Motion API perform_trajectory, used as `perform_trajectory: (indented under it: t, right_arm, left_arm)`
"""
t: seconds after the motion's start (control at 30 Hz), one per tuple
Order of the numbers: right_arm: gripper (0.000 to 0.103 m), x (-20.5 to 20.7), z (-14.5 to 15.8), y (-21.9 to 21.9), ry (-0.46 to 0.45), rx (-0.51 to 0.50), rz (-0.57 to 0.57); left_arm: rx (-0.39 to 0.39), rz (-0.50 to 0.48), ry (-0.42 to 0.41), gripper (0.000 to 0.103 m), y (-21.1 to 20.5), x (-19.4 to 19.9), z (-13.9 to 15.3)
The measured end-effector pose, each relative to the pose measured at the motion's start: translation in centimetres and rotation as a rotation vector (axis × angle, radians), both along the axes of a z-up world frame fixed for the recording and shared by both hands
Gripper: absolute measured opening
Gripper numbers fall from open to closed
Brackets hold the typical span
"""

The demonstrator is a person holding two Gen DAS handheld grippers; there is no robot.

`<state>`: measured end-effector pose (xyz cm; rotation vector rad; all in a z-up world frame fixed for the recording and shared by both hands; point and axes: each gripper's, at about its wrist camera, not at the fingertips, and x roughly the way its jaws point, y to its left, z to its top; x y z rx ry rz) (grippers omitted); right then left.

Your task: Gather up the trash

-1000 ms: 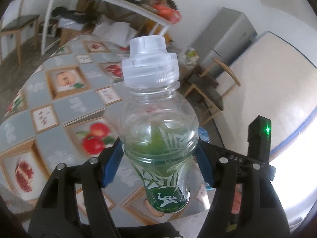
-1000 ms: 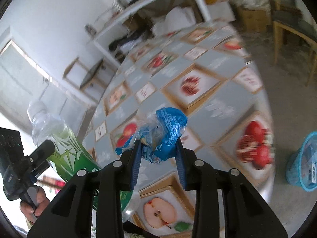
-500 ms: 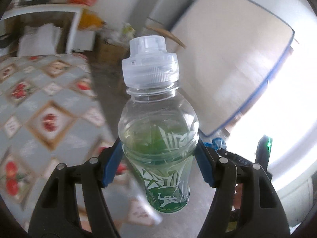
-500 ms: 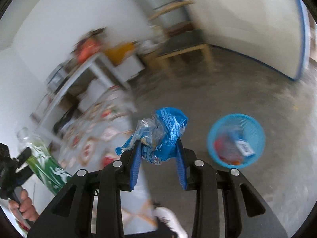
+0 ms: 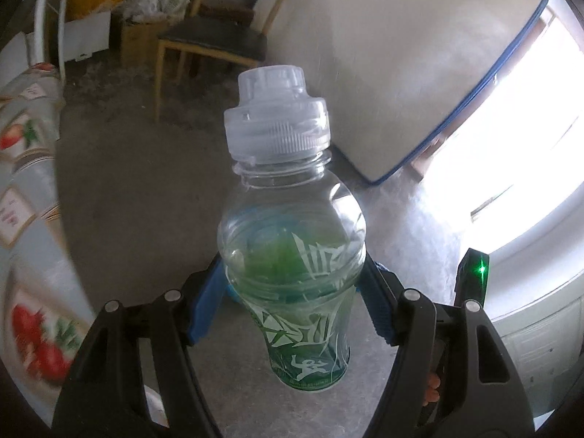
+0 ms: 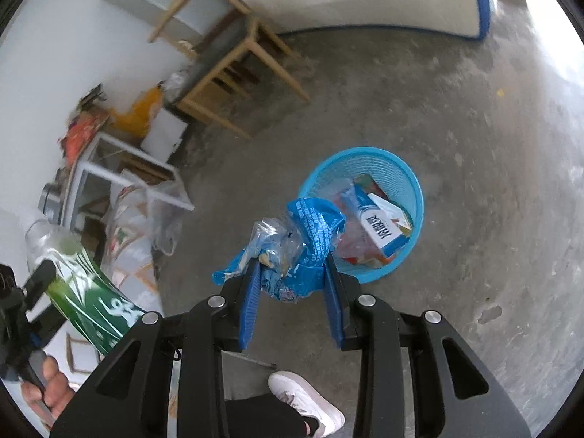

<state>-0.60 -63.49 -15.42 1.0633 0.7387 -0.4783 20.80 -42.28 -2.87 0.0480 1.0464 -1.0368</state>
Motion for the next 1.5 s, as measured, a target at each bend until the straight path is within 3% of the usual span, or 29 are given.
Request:
perform_trajectory:
  t: [0.1,0.17,0.23,0.3,0.4,0.6,0.9,1.13,1.27,1.5]
  right_arm:
    - [0.034,1.8,-2.0,-3.2,0.003,0.017,-0.042]
    - [0.057,3.3,-4.2,-5.4,0.045,0.025,-0.069]
    - [0.063,4.6,-7.2,-7.0,0.07,0.072,-0.068]
    - [0.063,5.5,-10.0,-7.7,0.1,0.129,-0.065]
    - [0.063,6.5,-13.6,-8.0,0.151,0.18,-0.055]
    - [0.063,6.9,-16.6,-7.8,0.191,0.204,-0.056]
    - [0.063,6.0,-14.1,-6.9,0.184,0.128,-0.033]
    - [0.063,7.9,-11.0,-5.9,0.169,0.06,0.012]
    - [0.063,9.6,-8.8,-4.8,0.132,0.029,0.041]
    - [0.063,9.2,-4.9,-1.0,0.036,-0.002,0.09]
  left_arm:
    - [0.027,-0.011,0.003,0.067,-4.3,1.0,-1.5]
    - [0.063,-0.035,-0.001,0.081,-6.9,1.4,-3.1]
    - [0.125,0.001,-0.006,0.084,-8.5,2.0,-5.6]
    - [0.137,0.022,0.041,0.084,-8.0,2.4,-7.4]
    - [0.092,0.043,0.136,0.084,-5.7,2.9,-8.5]
    - [0.04,0.009,0.083,0.084,-0.7,-0.5,-6.3]
    - [-0.08,0.003,0.052,0.084,5.8,-2.9,-1.7]
    - [-0.135,0.002,-0.04,0.084,12.9,-4.1,1.0]
    - [-0.149,0.024,-0.076,0.084,16.7,-4.6,2.3]
    - [-0.105,0.114,-0.228,0.084,24.8,-7.3,3.2]
